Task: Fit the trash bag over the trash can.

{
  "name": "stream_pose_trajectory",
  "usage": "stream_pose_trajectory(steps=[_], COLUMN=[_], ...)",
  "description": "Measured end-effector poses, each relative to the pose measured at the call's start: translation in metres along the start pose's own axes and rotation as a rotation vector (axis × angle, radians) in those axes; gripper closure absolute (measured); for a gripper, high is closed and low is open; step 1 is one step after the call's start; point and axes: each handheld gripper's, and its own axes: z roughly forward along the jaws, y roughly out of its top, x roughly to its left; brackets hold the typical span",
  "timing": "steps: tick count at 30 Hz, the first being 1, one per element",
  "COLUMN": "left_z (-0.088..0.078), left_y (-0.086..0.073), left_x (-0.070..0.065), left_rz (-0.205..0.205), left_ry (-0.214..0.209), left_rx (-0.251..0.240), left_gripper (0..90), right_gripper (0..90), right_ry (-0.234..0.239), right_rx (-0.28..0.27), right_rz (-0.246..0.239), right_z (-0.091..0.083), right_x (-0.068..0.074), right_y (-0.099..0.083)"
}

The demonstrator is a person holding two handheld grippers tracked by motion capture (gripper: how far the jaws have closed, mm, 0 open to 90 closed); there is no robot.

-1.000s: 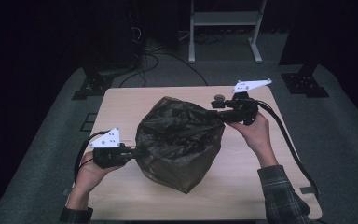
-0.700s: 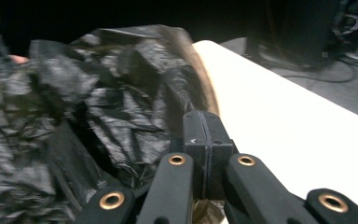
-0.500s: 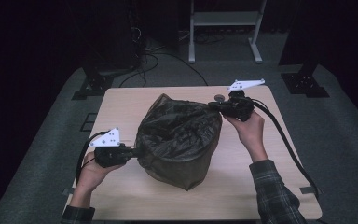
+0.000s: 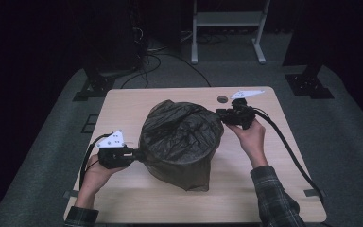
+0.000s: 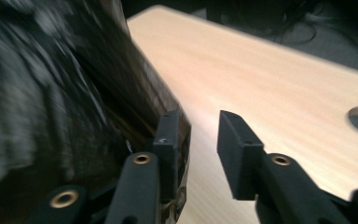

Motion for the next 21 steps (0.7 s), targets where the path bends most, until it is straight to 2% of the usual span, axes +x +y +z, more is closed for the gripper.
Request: stream_pose_trajectory(steps=[2, 4, 6, 7, 8, 10, 15, 16, 18, 20, 21], left_z=[-0.001, 0.003, 0.008, 0.008, 0.012, 0.016, 0.023, 0.028, 0.031, 0.043, 0.043], left_y=[0.001, 0.002, 0.004, 0.004, 0.006, 0.009, 0.012, 0.015, 0.017, 0.021, 0.021], left_x=[-0.002, -0.004, -0.007, -0.007, -0.009, -0.012, -0.017, -0.021, -0.023, -0.032, -0.032], left_rz=[0.007, 0.019, 0.031, 0.031, 0.039, 0.044, 0.055, 0.062, 0.069, 0.075, 0.075], left_ry=[-0.022, -0.038, -0.05, -0.05, -0.061, -0.069, -0.099, -0.121, -0.13, -0.179, -0.179], left_rx=[-0.017, -0.007, 0.004, 0.004, 0.008, 0.011, 0.006, 0.006, 0.006, -0.003, -0.003], left_gripper=[73.6, 71.8, 71.7, 71.6, 71.3, 70.9, 70.5, 70.2, 69.5, 67.9, 66.5], right_gripper=[55.8, 53.2, 50.1, 50.1, 47.3, 43.0, 34.8, 31.8, 30.9, 30.6, 30.6], right_ry=[-0.009, -0.004, -0.001, -0.001, 0.004, 0.013, 0.045, 0.073, 0.075, 0.091, 0.095], right_rx=[-0.064, -0.1, -0.12, -0.12, -0.14, -0.156, -0.16, -0.148, -0.143, -0.127, -0.128], right_rz=[-0.016, -0.03, -0.047, -0.047, -0.084, -0.102, -0.148, -0.173, -0.177, -0.189, -0.187], right_z=[-0.023, -0.037, -0.049, -0.049, -0.062, -0.07, -0.084, -0.09, -0.092, -0.1, -0.102], right_x=[0.001, 0.003, 0.006, 0.006, 0.01, 0.012, 0.017, 0.019, 0.019, 0.02, 0.02], right_y=[0.006, 0.008, 0.008, 0.008, 0.005, 0.002, -0.006, -0.011, -0.013, -0.021, -0.023])
